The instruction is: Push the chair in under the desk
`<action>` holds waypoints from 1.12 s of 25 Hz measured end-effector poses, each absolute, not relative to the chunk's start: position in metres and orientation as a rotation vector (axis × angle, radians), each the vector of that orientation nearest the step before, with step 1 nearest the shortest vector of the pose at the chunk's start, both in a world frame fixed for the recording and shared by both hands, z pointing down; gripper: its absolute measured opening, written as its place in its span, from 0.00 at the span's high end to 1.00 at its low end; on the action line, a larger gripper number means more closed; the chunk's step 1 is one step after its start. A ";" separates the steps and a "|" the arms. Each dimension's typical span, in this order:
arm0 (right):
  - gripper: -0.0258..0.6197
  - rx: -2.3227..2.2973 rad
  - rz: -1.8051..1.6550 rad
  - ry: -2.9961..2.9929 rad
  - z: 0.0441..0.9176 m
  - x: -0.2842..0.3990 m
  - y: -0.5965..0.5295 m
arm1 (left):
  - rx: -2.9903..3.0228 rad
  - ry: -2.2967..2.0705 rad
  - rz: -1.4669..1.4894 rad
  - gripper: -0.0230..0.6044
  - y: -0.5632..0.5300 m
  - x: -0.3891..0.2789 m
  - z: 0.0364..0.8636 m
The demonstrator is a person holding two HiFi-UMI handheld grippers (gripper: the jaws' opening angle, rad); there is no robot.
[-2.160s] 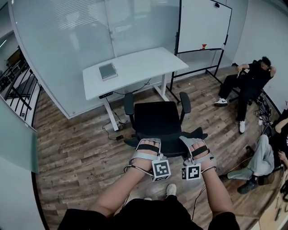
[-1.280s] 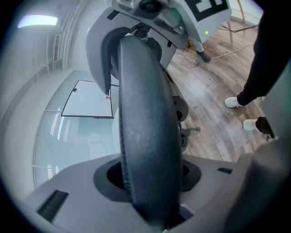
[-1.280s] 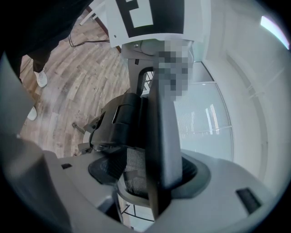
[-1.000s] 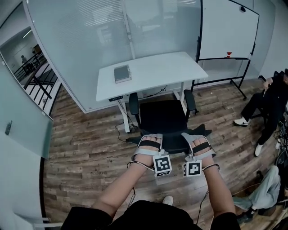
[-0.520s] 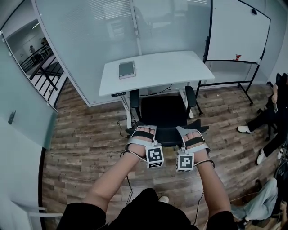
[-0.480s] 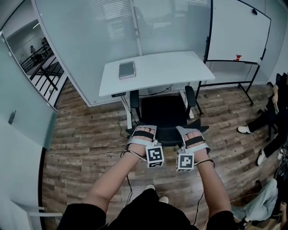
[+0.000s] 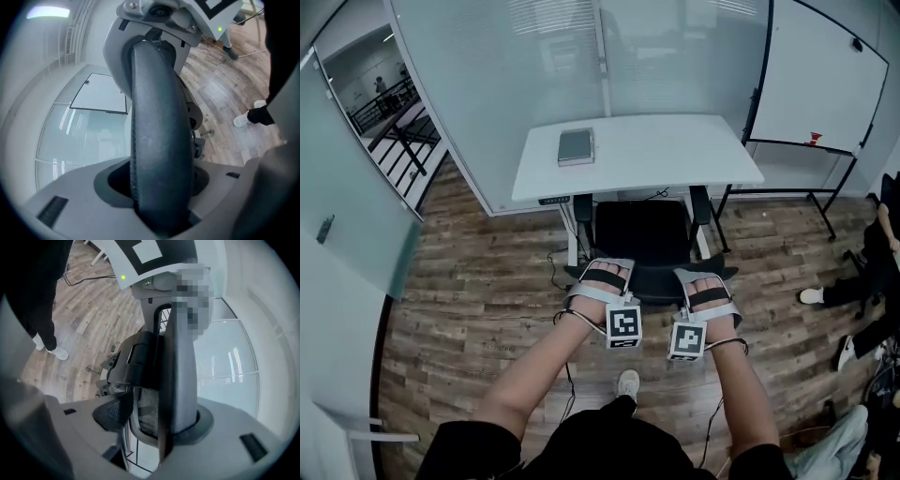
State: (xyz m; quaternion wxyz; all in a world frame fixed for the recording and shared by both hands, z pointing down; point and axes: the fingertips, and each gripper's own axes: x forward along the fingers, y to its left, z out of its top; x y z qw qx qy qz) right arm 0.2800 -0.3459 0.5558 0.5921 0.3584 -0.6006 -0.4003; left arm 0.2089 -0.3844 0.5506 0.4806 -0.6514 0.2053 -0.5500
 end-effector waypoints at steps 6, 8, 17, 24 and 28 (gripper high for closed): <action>0.56 0.828 -0.926 -1.398 0.557 0.281 -0.379 | -1.594 0.519 -1.313 0.59 -0.417 0.210 0.547; 0.59 0.830 -0.920 -1.399 0.556 0.282 -0.390 | -1.613 0.506 -1.289 0.58 -0.427 0.214 0.545; 0.60 0.848 -0.910 -1.465 0.549 0.276 -0.430 | -1.628 0.518 -1.297 0.58 -0.467 0.216 0.544; 0.63 0.821 -0.925 -1.418 0.555 0.291 -0.470 | -1.627 0.539 -1.270 0.57 -0.503 0.225 0.541; 0.63 0.818 -0.952 -1.378 0.557 0.301 -0.495 | -1.622 0.533 -1.279 0.57 -0.524 0.229 0.542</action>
